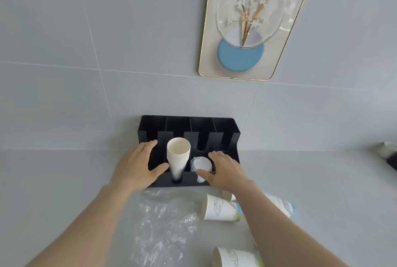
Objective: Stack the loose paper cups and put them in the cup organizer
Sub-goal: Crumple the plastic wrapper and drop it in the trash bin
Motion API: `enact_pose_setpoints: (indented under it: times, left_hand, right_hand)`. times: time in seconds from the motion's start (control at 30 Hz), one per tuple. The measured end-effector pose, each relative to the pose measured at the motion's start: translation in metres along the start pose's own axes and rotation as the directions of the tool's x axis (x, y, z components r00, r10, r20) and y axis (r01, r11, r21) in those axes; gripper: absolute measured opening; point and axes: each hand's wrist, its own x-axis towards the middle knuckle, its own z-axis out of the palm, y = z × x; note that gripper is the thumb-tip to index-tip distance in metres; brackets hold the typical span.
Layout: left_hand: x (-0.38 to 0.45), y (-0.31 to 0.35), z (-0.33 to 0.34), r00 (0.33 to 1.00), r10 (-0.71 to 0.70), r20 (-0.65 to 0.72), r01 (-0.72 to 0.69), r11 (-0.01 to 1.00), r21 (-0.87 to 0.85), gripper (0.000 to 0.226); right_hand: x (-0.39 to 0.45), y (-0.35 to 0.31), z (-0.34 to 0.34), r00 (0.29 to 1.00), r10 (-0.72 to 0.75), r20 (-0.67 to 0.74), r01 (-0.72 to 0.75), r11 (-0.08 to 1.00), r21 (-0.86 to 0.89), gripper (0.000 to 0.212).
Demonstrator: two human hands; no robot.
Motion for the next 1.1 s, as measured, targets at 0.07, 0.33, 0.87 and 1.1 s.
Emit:
enact_pose_setpoints:
  times: [0.07,0.33,0.87,1.1]
  left_hand:
    - [-0.015,-0.01,0.015,0.999,-0.006,0.041,0.006,1.0,-0.004,0.083]
    - [-0.094,-0.049,0.089,0.973,-0.056,0.224,0.076,0.994,-0.079,0.095]
    - [-0.214,-0.083,0.168,0.825,-0.126,0.551,0.223,0.968,-0.112,0.146]
    - [-0.25,-0.096,0.2,0.861,-0.161,0.482,0.251,0.96,-0.128,0.119]
  right_hand:
    - [-0.007,-0.001,0.017,0.998,0.023,0.051,-0.023,1.0,-0.008,0.07]
    - [-0.059,-0.005,0.102,0.954,0.037,0.298,-0.043,0.999,0.014,0.093]
    - [-0.133,-0.04,0.235,0.842,0.124,0.525,-0.312,0.906,0.286,0.107]
    - [-0.158,-0.063,0.271,0.767,0.24,0.594,-0.543,0.737,0.403,0.046]
